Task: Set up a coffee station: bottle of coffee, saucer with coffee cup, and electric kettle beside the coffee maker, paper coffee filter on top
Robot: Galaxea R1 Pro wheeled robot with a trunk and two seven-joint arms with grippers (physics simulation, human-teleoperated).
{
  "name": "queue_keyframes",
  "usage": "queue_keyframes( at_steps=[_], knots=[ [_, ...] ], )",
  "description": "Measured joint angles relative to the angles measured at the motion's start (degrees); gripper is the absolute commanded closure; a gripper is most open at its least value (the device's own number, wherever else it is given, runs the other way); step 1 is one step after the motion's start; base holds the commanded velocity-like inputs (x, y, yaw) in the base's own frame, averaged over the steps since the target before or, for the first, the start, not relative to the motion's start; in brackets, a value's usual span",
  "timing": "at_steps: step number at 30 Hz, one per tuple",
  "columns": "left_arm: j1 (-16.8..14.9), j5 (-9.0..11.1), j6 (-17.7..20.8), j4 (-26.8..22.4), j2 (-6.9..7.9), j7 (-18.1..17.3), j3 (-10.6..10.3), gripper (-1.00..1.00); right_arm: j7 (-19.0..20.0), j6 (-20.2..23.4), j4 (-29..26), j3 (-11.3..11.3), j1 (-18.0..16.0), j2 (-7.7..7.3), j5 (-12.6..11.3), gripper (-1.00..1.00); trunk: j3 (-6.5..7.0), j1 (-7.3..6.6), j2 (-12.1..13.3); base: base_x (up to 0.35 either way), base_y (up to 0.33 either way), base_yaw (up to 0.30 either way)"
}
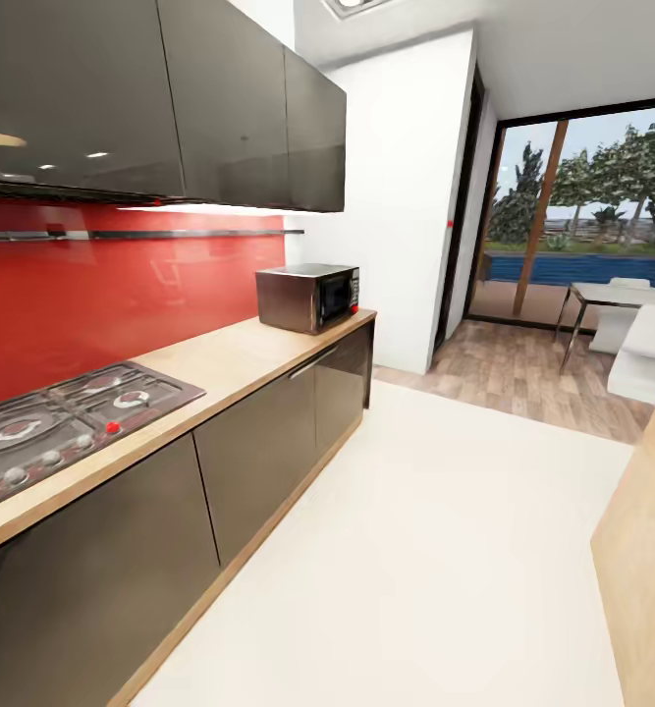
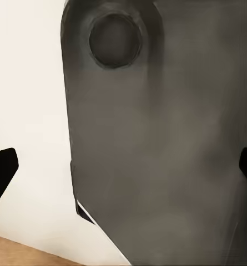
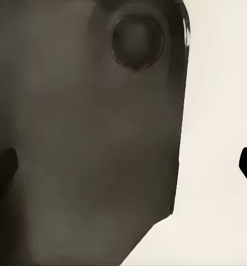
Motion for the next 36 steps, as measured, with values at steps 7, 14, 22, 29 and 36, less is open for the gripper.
queue_keyframes(
  at_steps=[7, 14, 22, 29, 36],
  knots=[
    [0.07, 0.32, -0.32, -1.01, -0.79, -0.08, -0.07, -1.0, -0.08, -0.17, 0.09, 0.08, 0.37, -0.22, 0.02, -1.0, 0.01, 0.0, 0.01, 0.0, 0.0, 0.0],
    [0.07, 0.37, -0.42, -1.3, -0.71, -0.08, 0.08, -1.0, -0.08, -0.27, 0.08, -0.15, 0.35, -0.36, -0.38, -1.0, 0.01, 0.0, 0.01, 0.0, 0.0, 0.0],
    [0.07, 0.28, -2.74, -3.89, -0.62, -0.08, 0.11, -1.0, -0.23, -1.6, -1.76, -0.39, 0.31, -0.56, -0.22, -1.0, 0.01, 0.0, 0.01, 0.0, 0.0, 0.0],
    [0.07, 0.24, -4.42, -6.15, -1.18, -0.08, 0.04, -1.0, -0.28, -3.85, -4.02, -0.44, 0.31, -0.66, -0.19, -1.0, 0.01, 0.0, 0.01, 0.0, 0.0, 0.0],
    [0.07, 0.24, -5.17, -35.26, -1.84, -0.08, 0.01, -1.0, -0.26, -10.11, -17.17, -0.47, 0.31, -0.76, -0.23, -1.0, 0.01, 0.0, 0.01, 0.0, 0.0, 0.0]
  ],
)
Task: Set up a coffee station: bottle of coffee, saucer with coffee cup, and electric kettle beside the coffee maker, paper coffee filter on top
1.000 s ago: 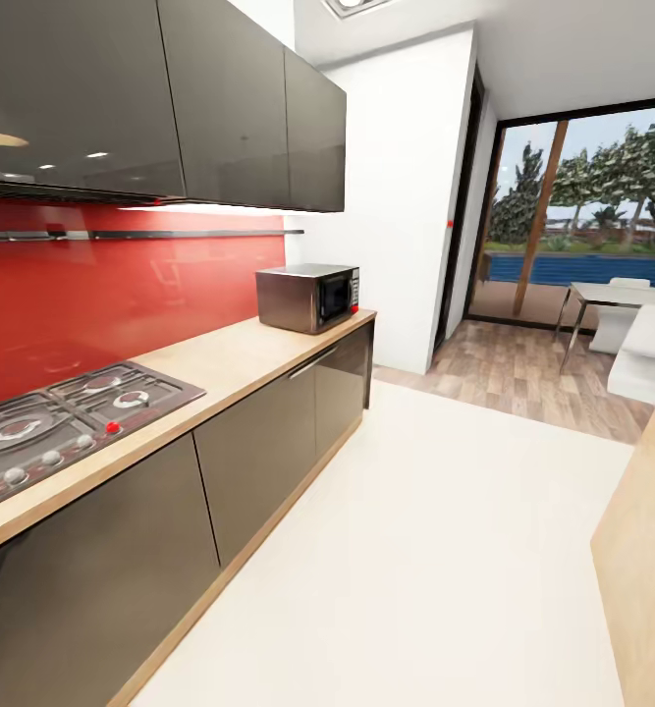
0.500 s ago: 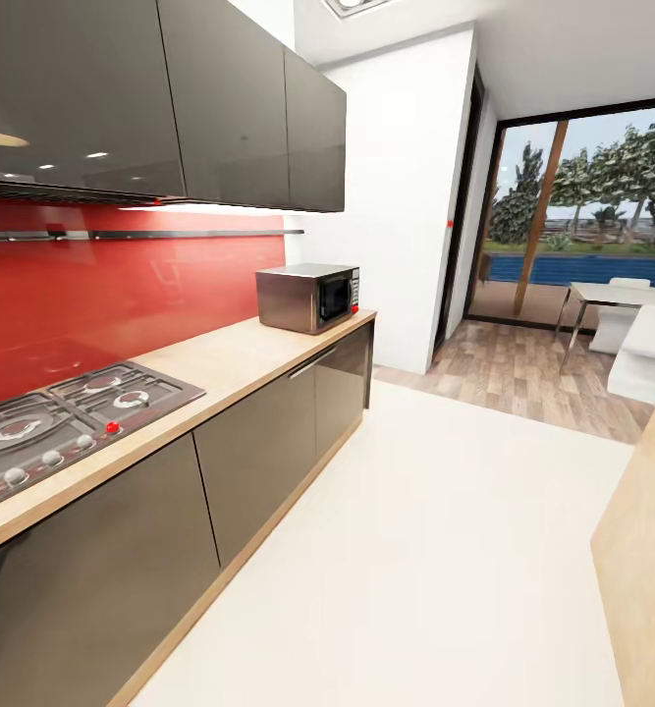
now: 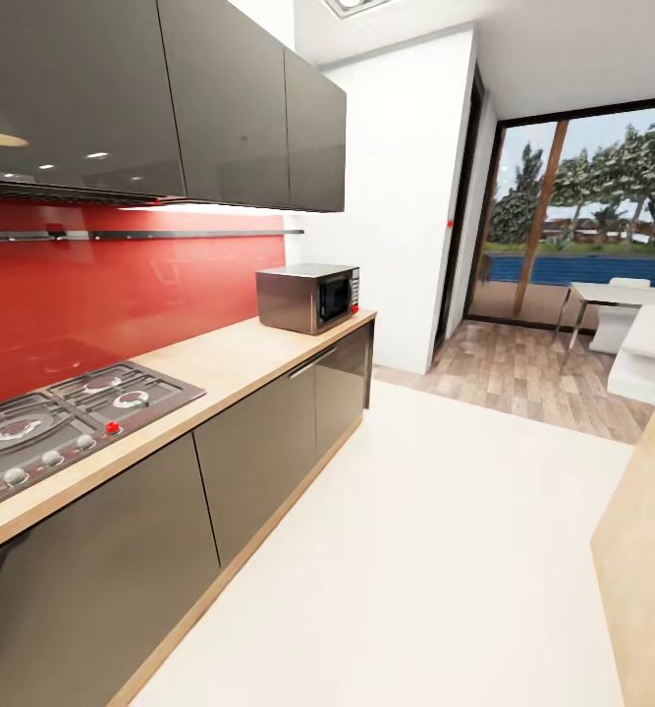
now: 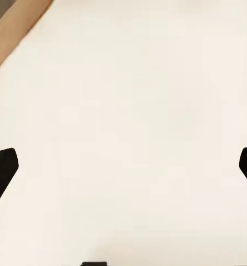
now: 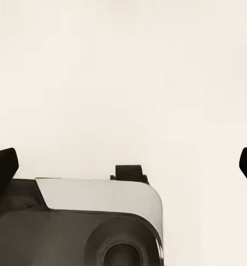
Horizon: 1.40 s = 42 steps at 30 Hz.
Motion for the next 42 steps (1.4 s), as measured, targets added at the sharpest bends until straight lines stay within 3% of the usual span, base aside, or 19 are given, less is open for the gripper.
queue_keyframes(
  at_steps=[4, 9, 12, 27, 31, 42],
  knots=[
    [-0.02, 0.0, -5.79, -4.73, -0.08, 0.0, -0.01, -1.0, -0.02, -2.19, -4.52, -0.01, 0.0, -0.03, -0.03, -1.0, 0.0, 0.0, 0.0, 0.0, 0.0, 0.0],
    [-0.13, -0.03, -15.75, -5.67, -0.04, 0.0, -0.01, -1.0, 0.01, -2.73, -6.69, -0.01, 0.01, -0.03, -0.14, -1.0, 0.0, 0.0, 0.0, 0.0, 0.0, 0.0],
    [-0.21, -0.04, -18.61, -5.71, -0.01, 0.0, -0.01, -1.0, 0.02, -2.8, -6.97, 0.02, 0.01, 0.06, -0.09, -1.0, 0.0, 0.0, 0.0, 0.0, 0.0, 0.0],
    [-0.23, 0.19, -19.54, -2.69, 0.15, 0.0, 0.03, -1.0, 0.02, -2.82, -6.32, 0.04, 0.01, 0.14, -0.32, -1.0, 0.0, 0.01, 0.0, -0.01, 0.001, -0.142],
    [-0.23, 0.1, -19.62, -0.46, 0.01, 0.0, -0.06, -1.0, 0.15, -2.74, -6.3, -0.02, 0.01, 0.14, -0.39, -1.0, 0.0, 0.03, 0.01, -0.23, 0.143, -0.255],
    [-0.23, -0.04, -19.66, -0.03, -0.04, 0.0, -0.16, -1.0, 0.18, -2.73, -6.22, -0.09, 0.01, 0.14, -0.4, -1.0, -0.33, 0.01, 0.0, -0.193, 0.175, -0.258]
  ],
)
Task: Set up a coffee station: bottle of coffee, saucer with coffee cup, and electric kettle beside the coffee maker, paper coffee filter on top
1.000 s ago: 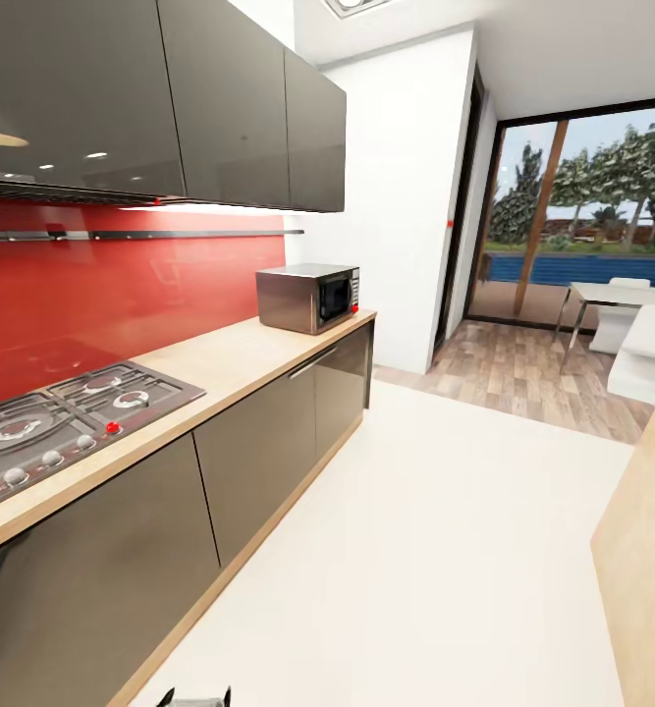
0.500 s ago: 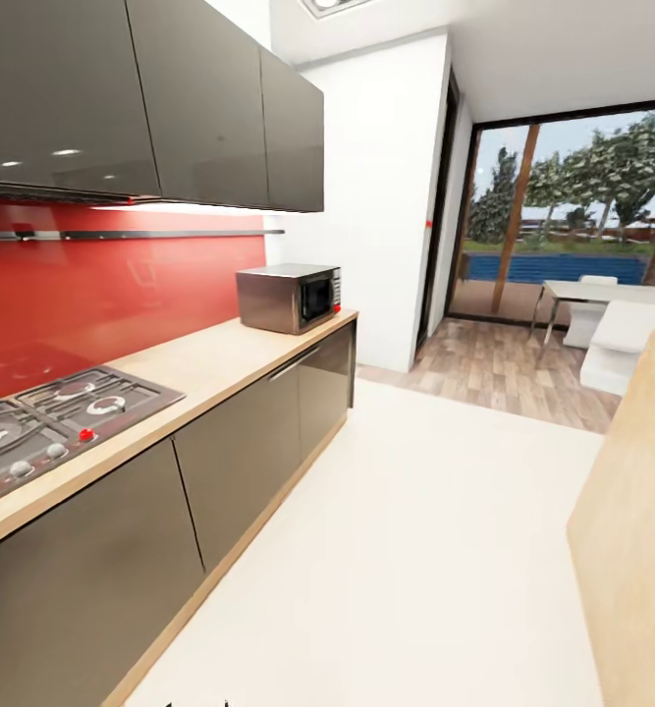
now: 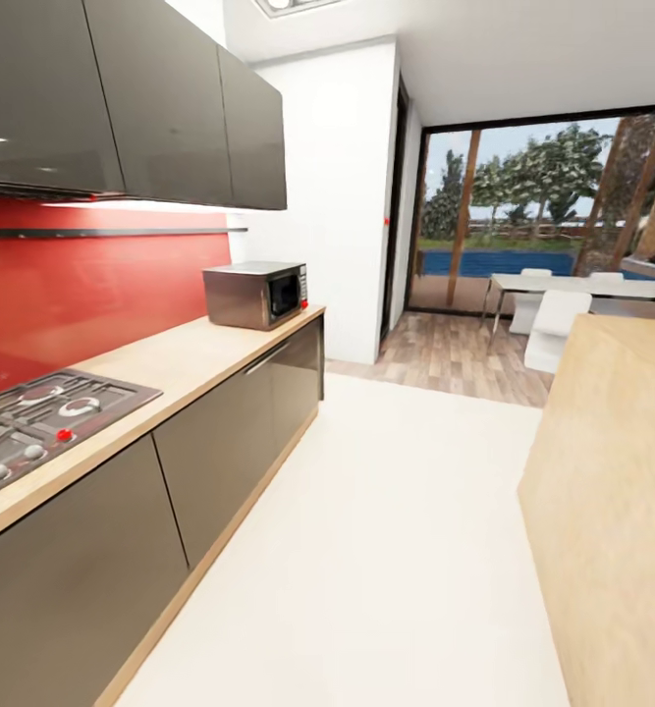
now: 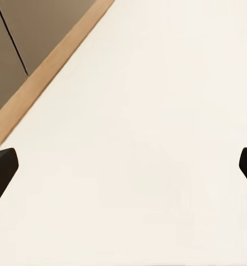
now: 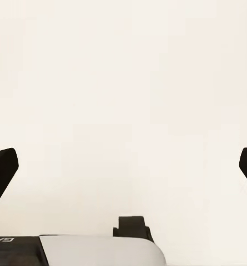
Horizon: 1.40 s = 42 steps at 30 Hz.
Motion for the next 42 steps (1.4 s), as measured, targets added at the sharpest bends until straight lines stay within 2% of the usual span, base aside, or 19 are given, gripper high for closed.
queue_keyframes(
  at_steps=[33, 42],
  knots=[
    [0.0, -0.1, 0.07, 0.31, 0.09, 0.0, 0.05, -1.0, 0.0, -0.09, 0.02, 0.0, 0.0, 0.0, 0.0, -1.0, -0.19, -0.01, 0.0, -0.003, 0.003, -0.287],
    [0.11, -0.1, 0.19, 21.72, 0.3, 0.21, 0.14, -1.0, 0.0, -0.08, 0.08, 0.04, 0.0, 0.06, 0.0, -1.0, -0.2, -0.01, 0.0, 0.0, 0.0, -0.291]
  ],
)
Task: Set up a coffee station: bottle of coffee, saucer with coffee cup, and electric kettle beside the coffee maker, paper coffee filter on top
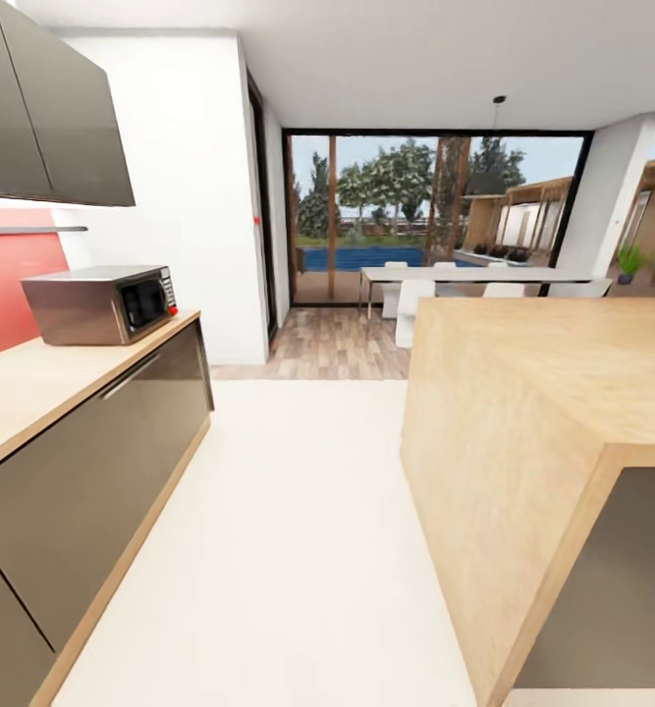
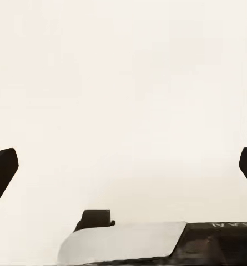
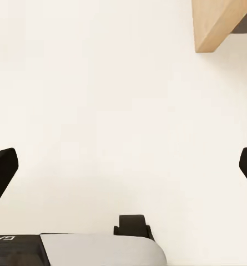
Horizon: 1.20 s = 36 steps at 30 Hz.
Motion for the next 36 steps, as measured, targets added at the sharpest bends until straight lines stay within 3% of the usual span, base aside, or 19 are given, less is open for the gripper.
queue_keyframes(
  at_steps=[4, 8, 36],
  knots=[
    [-0.02, -0.01, 0.01, 7.15, -0.34, -0.04, -0.13, -1.0, 0.0, 0.0, 0.0, 0.03, 0.0, 0.02, 0.0, -1.0, 0.01, 0.0, 0.0, 0.0, 0.0, -0.291],
    [-0.03, -0.04, 0.01, 10.04, -0.23, -0.04, -0.01, -1.0, 0.0, 0.0, 0.0, 0.04, 0.0, 0.02, 0.0, -1.0, 0.01, 0.0, 0.0, 0.0, 0.0, -0.291],
    [-0.03, -0.09, 0.01, 10.41, -0.21, -0.05, 0.01, -1.0, 0.0, 0.0, 0.0, -0.04, 0.0, -0.07, 0.02, -1.0, 0.01, 0.0, 0.0, 0.0, 0.0, -0.291]
  ],
)
